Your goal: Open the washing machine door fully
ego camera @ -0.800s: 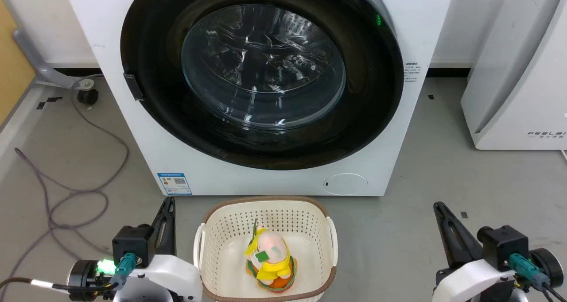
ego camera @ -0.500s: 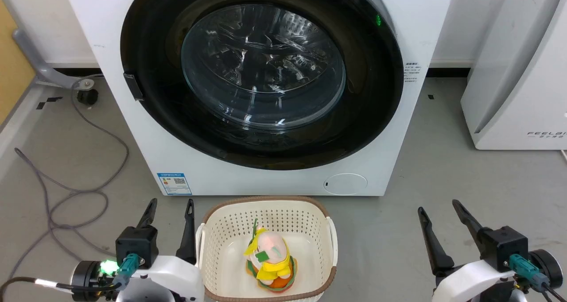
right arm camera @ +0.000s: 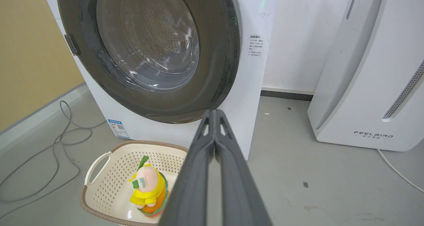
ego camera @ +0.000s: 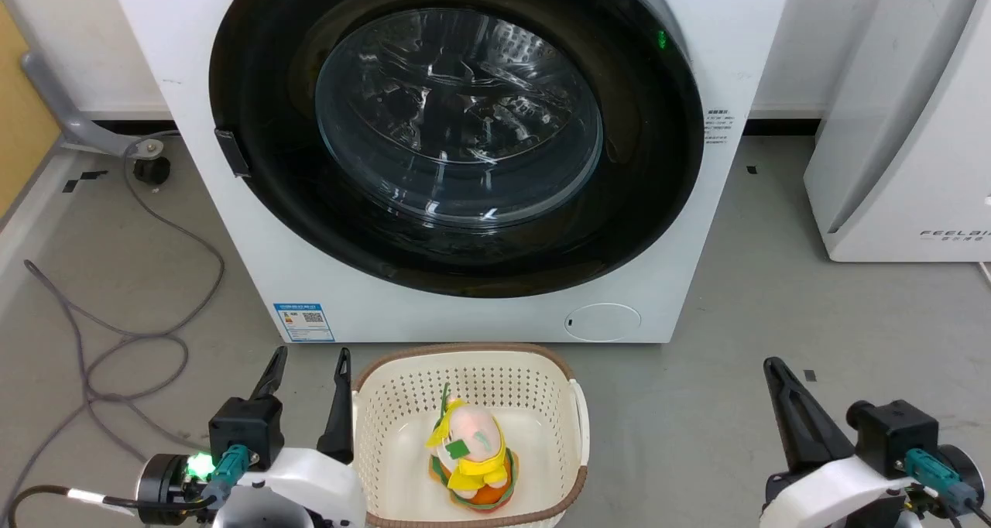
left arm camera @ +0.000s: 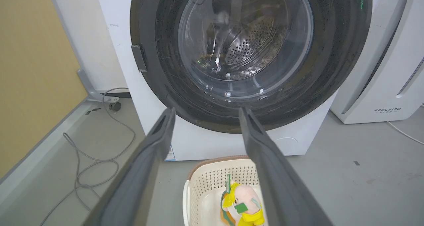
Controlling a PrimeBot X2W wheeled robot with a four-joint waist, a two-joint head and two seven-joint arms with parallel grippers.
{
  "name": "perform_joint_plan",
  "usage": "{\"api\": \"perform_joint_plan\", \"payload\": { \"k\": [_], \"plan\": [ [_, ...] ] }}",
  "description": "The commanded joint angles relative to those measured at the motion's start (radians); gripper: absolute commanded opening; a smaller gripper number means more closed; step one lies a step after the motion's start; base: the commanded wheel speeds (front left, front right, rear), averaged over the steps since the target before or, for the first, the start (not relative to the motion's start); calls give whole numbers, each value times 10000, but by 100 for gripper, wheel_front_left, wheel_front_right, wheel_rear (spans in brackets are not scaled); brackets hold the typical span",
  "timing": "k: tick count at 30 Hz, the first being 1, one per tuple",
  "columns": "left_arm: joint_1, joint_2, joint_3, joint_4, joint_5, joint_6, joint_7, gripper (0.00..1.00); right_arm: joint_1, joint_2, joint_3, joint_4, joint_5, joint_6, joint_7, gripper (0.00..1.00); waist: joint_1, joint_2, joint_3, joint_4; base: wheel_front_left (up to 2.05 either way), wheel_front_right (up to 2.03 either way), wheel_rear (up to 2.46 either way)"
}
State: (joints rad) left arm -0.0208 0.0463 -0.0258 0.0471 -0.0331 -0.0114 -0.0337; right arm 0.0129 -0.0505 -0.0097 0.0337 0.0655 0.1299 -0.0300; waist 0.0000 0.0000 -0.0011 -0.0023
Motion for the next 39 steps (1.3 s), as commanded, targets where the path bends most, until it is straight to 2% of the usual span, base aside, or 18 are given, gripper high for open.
{"api": "perform_joint_plan", "payload": {
  "k": [1,21,28,39],
  "plan": [
    [-161,8,-52,77,-90,-8,-107,100,-102,1,-40,70,215,1,-118,0,0,0,-2,-1,0,0,0],
    [-422,14,-275,469,-400,-157,-525,100,-663,1,-726,12,3491,3,-565,0,0,0,119,-47,0,0,0],
    [-559,34,-246,582,-460,-212,-671,100,-1600,-15,-1167,435,4872,3,-697,0,0,0,327,-171,0,0,0],
    [-982,96,-156,734,-567,-295,-901,100,-3823,-570,-1687,1869,6550,4,-555,0,0,0,860,-291,0,0,0]
  ]
}}
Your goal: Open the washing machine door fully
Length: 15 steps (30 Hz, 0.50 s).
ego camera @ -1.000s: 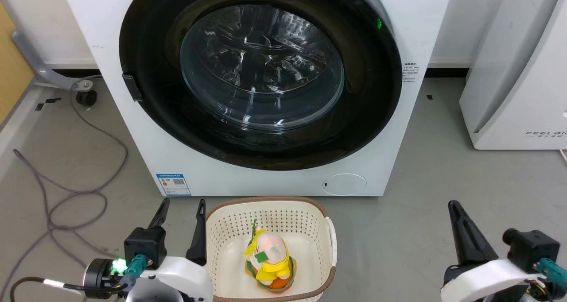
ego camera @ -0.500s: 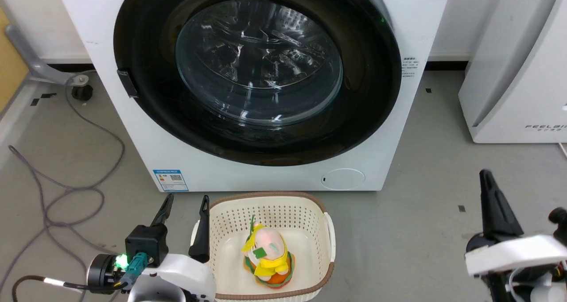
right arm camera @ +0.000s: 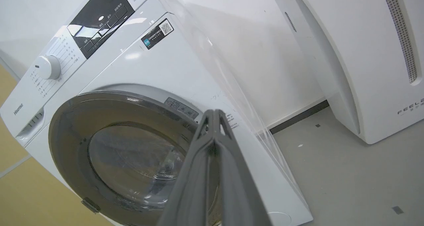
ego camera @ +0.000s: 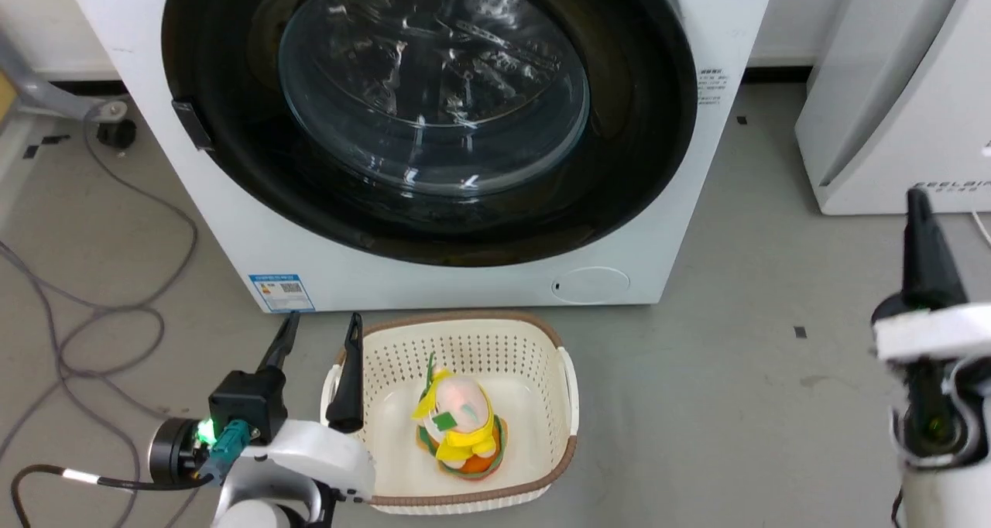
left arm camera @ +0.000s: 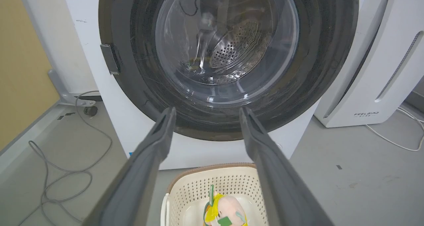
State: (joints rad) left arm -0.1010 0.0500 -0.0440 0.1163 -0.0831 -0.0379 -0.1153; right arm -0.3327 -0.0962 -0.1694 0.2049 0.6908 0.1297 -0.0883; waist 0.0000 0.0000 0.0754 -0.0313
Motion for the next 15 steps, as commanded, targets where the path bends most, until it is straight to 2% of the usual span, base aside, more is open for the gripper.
{"api": "perform_joint_plan", "payload": {
  "k": [1,9,15],
  "plan": [
    [-240,64,29,43,-79,-41,-105,100,-614,-179,-135,324,466,6,63,0,0,0,171,5,0,0,0],
    [-662,86,6,-8,-161,-129,-252,100,-2451,-666,-346,1605,1596,6,374,0,0,0,722,84,0,0,0],
    [-967,109,1,-83,-230,-202,-377,100,-4013,-1071,-124,2679,2299,7,1053,0,0,0,1180,158,0,0,0]
  ]
}}
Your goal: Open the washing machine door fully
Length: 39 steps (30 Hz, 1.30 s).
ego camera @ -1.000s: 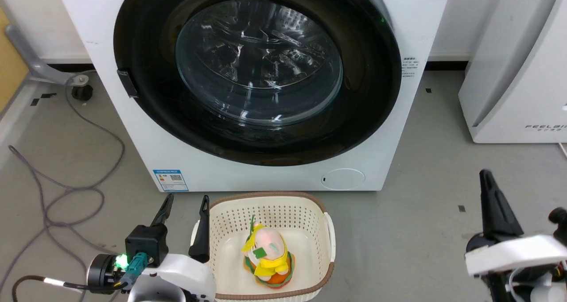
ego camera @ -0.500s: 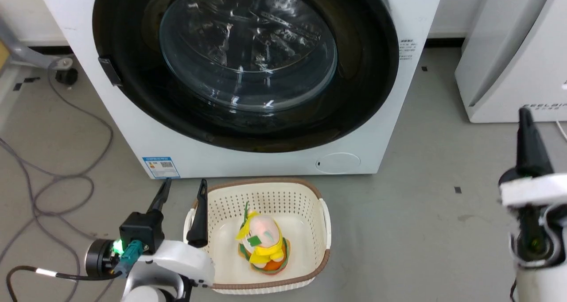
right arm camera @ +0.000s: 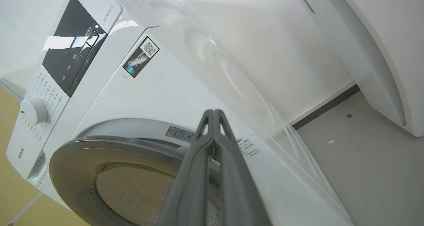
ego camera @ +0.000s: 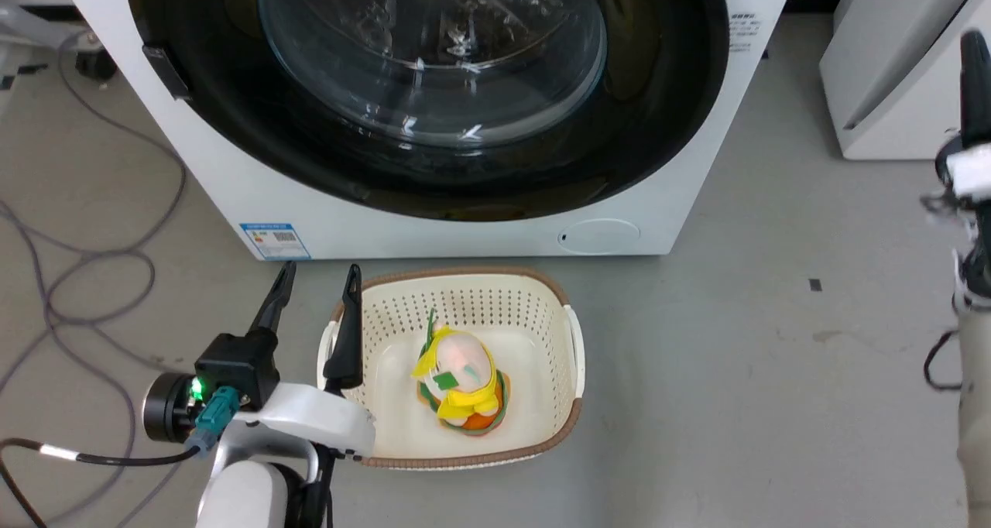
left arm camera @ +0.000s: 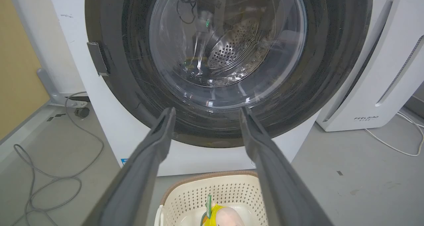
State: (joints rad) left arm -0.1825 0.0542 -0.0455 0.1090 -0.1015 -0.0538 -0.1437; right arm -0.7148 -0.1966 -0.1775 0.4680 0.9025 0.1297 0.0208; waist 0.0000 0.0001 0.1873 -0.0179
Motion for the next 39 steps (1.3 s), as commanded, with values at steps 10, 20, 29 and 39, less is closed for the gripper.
{"api": "perform_joint_plan", "payload": {
  "k": [10,20,29,39],
  "plan": [
    [-558,73,3,22,-162,-152,-303,100,-2597,-389,995,1741,688,7,1695,0,0,-1,590,88,0,0,0],
    [-903,54,-27,82,-281,-256,-512,100,-4585,-321,2176,2842,898,8,3481,0,0,-1,1085,152,0,0,0],
    [-1246,24,-89,171,-409,-351,-700,100,-6152,-94,3013,3957,991,8,4344,0,0,-1,1538,251,0,0,0],
    [-1575,-8,-173,300,-577,-449,-909,100,-7777,-132,3692,5549,1196,9,5344,0,0,-1,1964,361,0,0,0]
  ]
}}
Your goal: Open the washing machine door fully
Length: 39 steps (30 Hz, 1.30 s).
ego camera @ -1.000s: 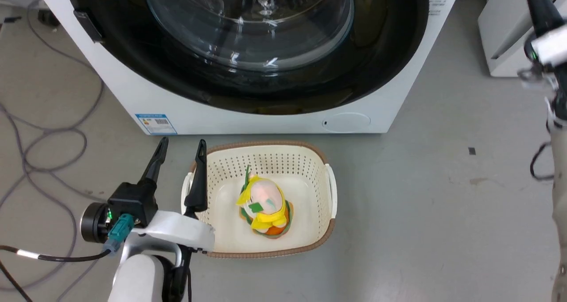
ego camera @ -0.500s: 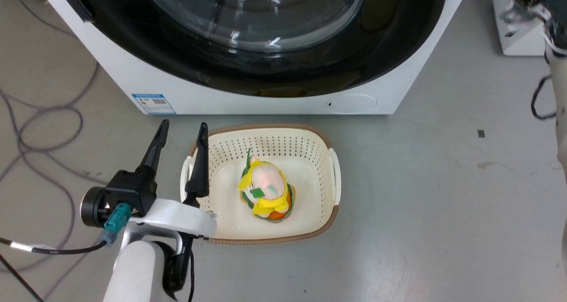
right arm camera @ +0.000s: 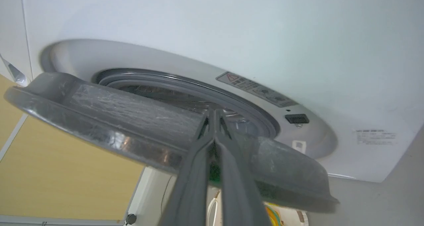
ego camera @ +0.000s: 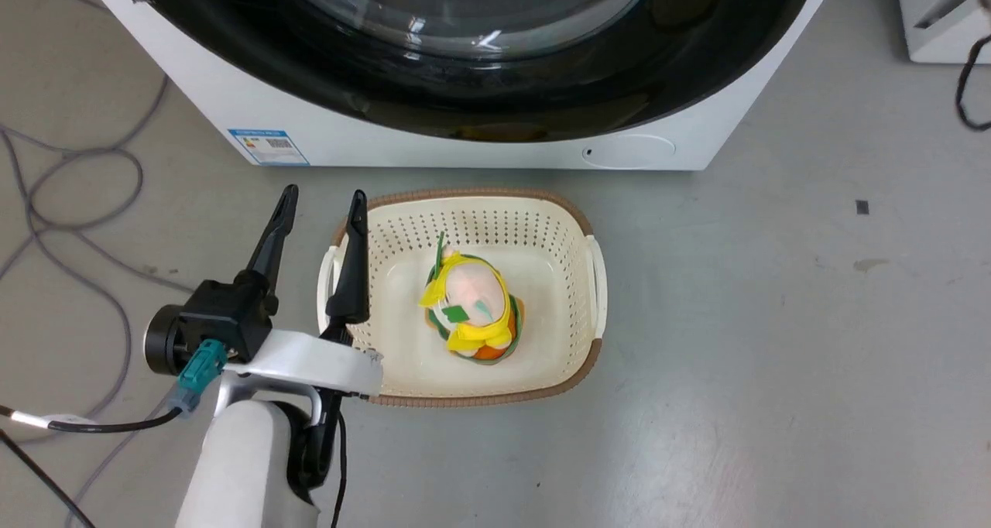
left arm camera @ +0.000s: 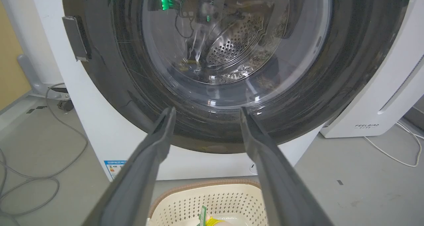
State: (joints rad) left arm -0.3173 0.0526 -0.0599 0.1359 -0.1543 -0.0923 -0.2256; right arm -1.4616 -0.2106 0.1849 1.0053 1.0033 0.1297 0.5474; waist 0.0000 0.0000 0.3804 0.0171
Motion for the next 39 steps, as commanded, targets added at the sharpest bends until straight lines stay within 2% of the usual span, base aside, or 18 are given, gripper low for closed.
{"api": "perform_joint_plan", "payload": {
  "k": [1,11,16,27,39],
  "plan": [
    [-266,4,-38,49,-69,-73,-111,100,-456,8,140,333,220,9,237,0,0,0,71,19,0,0,0],
    [-517,-14,-204,250,-260,-132,-320,100,-1531,-33,633,1489,930,10,1989,0,0,0,253,100,0,0,0],
    [-479,-19,-249,368,-327,-140,-362,100,-1371,-93,645,1535,1315,10,2968,0,0,0,82,114,0,0,0],
    [52,-22,-273,625,-202,-157,-362,100,359,-41,547,738,1823,10,4299,0,0,0,-792,37,0,0,0],
    [892,-23,-594,1121,-97,-171,-362,100,3491,503,166,-1209,2770,10,5233,0,0,0,-2079,60,0,0,0]
  ]
}}
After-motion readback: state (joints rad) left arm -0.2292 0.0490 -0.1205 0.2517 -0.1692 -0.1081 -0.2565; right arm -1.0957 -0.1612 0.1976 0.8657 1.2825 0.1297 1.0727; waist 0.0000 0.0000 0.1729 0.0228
